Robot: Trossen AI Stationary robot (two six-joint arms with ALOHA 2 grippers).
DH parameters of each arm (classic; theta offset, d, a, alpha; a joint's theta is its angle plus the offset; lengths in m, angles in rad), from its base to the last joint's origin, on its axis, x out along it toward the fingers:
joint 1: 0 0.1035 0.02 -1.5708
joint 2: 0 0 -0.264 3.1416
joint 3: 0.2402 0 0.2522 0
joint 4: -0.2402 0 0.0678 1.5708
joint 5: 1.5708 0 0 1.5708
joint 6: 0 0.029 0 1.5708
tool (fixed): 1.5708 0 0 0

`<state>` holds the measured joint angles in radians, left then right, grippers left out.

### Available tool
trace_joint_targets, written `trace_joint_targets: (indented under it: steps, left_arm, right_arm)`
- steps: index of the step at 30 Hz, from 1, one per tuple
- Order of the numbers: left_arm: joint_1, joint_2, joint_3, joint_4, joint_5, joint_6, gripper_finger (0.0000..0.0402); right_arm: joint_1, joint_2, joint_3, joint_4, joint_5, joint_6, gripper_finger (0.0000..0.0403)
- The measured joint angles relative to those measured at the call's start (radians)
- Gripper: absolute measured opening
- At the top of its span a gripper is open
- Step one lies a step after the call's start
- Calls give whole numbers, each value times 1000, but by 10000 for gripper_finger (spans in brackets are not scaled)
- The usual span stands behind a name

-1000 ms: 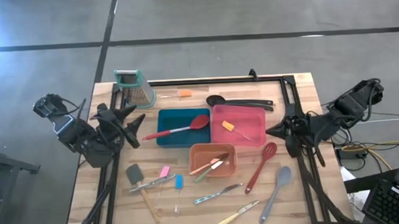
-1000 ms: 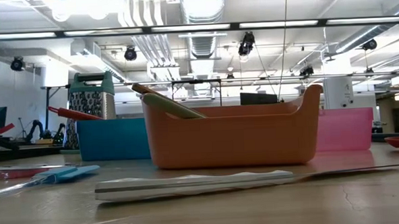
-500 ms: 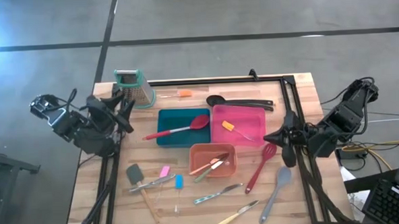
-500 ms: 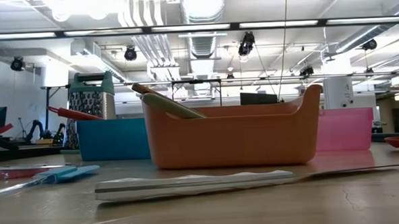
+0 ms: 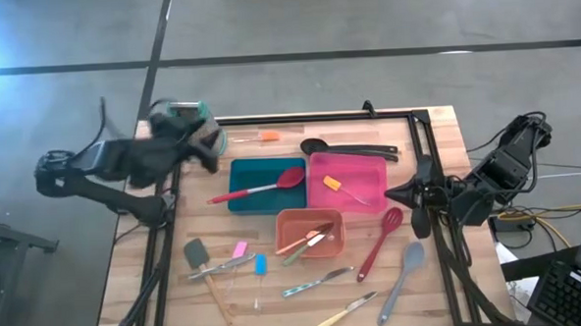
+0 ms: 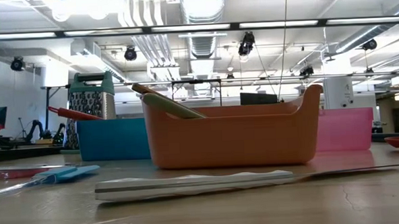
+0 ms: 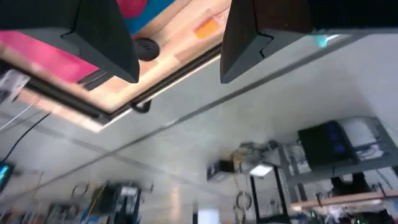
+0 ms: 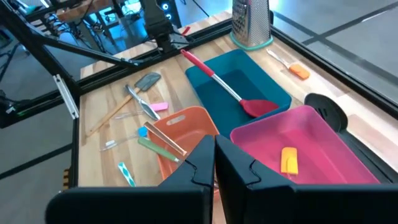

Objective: Pick & Place Kitchen Items
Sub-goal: Put the orange spatula into the red bin

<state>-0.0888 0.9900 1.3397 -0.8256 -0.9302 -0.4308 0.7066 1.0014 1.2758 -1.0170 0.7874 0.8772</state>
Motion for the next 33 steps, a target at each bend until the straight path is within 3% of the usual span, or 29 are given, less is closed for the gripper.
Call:
trace_joint_targets:
  steps: [6,10,17,26,33]
  left_arm:
    - [326,171,143,0,434,38,229]
    - [462,315,235,-2,589,76,229]
    - [502,553,405,-18,616,165,229]
    - [535,803,611,-220,624,158,229]
    - [566,907,626,-255,680,152,229]
  right_arm:
    - [0,0,0,-1,1,0,8]
    - [-1,0,0,-4,1,-18,8]
    - [-1,-4,-1,-40,1,-4,8]
    - [0,-97,-1,-174,50,53,8]
    - [0,-215,-3,-277,-114,-72,8]
